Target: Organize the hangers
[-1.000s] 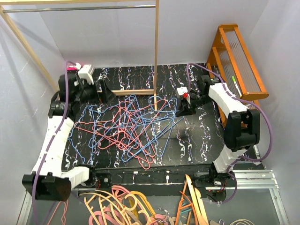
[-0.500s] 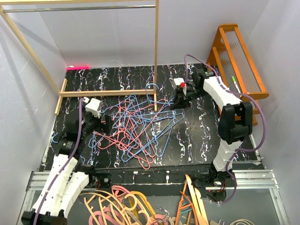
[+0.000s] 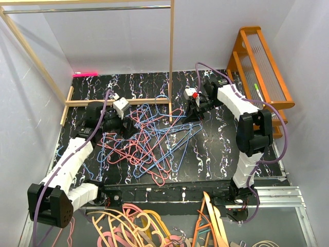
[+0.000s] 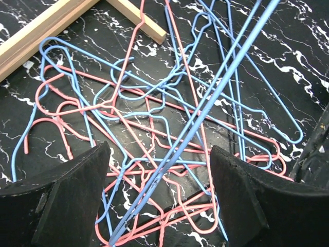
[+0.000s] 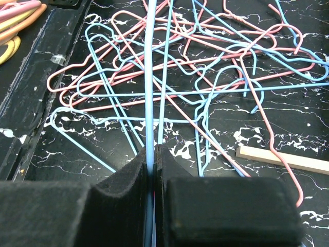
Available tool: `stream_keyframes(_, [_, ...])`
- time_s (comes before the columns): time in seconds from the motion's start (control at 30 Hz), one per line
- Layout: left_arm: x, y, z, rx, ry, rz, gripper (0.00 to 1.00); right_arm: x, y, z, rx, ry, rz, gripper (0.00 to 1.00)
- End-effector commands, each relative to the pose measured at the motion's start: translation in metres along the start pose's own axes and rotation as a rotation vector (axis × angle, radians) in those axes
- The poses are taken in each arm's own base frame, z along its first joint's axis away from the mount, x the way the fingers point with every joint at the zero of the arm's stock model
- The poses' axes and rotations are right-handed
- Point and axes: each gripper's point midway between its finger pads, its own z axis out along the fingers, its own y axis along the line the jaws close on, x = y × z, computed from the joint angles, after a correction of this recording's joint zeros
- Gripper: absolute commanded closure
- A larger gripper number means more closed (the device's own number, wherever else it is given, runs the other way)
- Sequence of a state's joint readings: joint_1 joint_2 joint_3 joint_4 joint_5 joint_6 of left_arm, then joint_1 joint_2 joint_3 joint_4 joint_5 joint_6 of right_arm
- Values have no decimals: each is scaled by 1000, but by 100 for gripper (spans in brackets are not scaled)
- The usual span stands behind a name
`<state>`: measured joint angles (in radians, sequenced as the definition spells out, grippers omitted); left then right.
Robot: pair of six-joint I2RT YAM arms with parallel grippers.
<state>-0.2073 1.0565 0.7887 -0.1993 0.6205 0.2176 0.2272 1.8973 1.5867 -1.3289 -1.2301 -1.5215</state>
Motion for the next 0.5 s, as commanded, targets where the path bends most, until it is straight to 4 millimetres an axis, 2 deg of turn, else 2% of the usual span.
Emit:
stream_keyframes(0.0, [-9, -17, -6, 102, 5, 62, 25, -14, -3, -2, 10, -43, -57, 92])
stream_keyframes(0.23, [24, -12, -14, 39, 93, 116, 38, -13, -5, -1, 8, -48, -69, 92])
stream_keyframes(0.47, [53, -9, -16, -2, 136, 161, 43, -14, -7, -1, 8, -60, -74, 92])
